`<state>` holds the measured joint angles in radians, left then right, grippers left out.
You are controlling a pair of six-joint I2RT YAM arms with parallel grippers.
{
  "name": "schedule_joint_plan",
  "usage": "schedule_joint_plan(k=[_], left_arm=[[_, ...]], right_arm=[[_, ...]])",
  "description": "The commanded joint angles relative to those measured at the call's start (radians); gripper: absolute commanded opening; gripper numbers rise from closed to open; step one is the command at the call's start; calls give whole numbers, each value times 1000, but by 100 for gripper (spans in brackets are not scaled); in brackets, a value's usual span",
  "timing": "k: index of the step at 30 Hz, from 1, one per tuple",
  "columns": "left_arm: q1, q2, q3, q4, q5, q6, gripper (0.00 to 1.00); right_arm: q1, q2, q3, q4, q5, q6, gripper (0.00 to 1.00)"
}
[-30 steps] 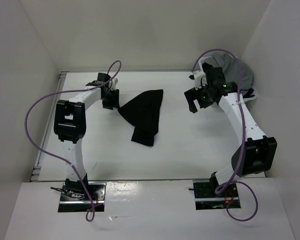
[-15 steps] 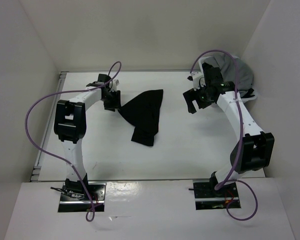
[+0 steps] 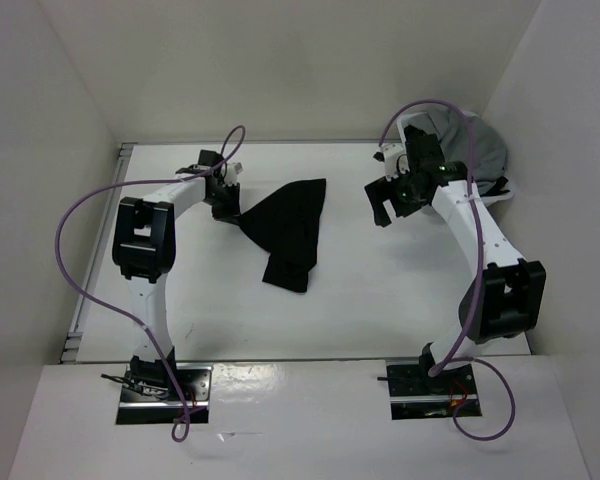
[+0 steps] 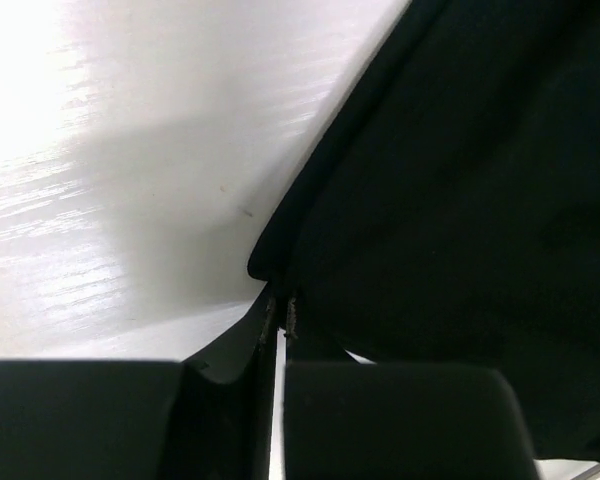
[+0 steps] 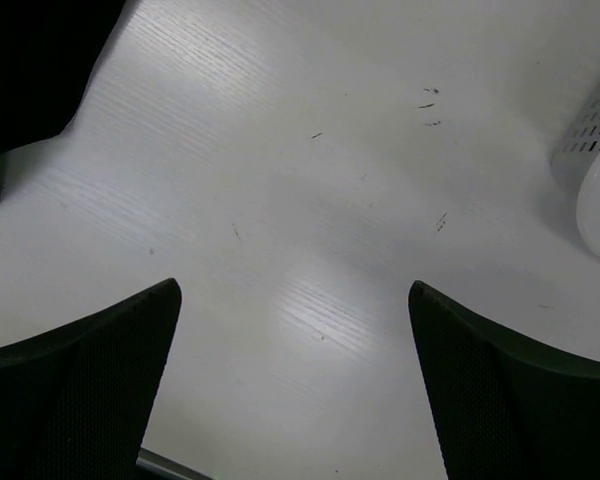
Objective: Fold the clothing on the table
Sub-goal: Flatten the skirt out
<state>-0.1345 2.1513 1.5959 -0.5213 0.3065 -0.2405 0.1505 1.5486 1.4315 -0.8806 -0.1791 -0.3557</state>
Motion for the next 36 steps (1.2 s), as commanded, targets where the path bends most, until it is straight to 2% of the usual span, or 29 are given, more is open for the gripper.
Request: schedule_joint_plan(k=[1,11,15,21,25,30,36], left_arm=[[-4,18,48,-20,3,29,0],[24,-24,150,-86,-12,170,0],[24,-34,139,-95,-12,205,0],[24,-67,91,-95,-12,268,0],[24,-76,91,-106,-12,277,0],[13,-76,111,-124,-12,306,0],[-24,-76,111,-125,-3,339,0]], right_arm=[[0,70,64,70,-39,43,98],[0,451,374,173,-209,165,89],[0,574,513,195,-266,187,87],[0,761,682,203,-356,221,79],[55,908,850,184,-379,230,72],[77,1024,1016,154,-379,239,72],[87,1126,1132,141,-388,239,70]])
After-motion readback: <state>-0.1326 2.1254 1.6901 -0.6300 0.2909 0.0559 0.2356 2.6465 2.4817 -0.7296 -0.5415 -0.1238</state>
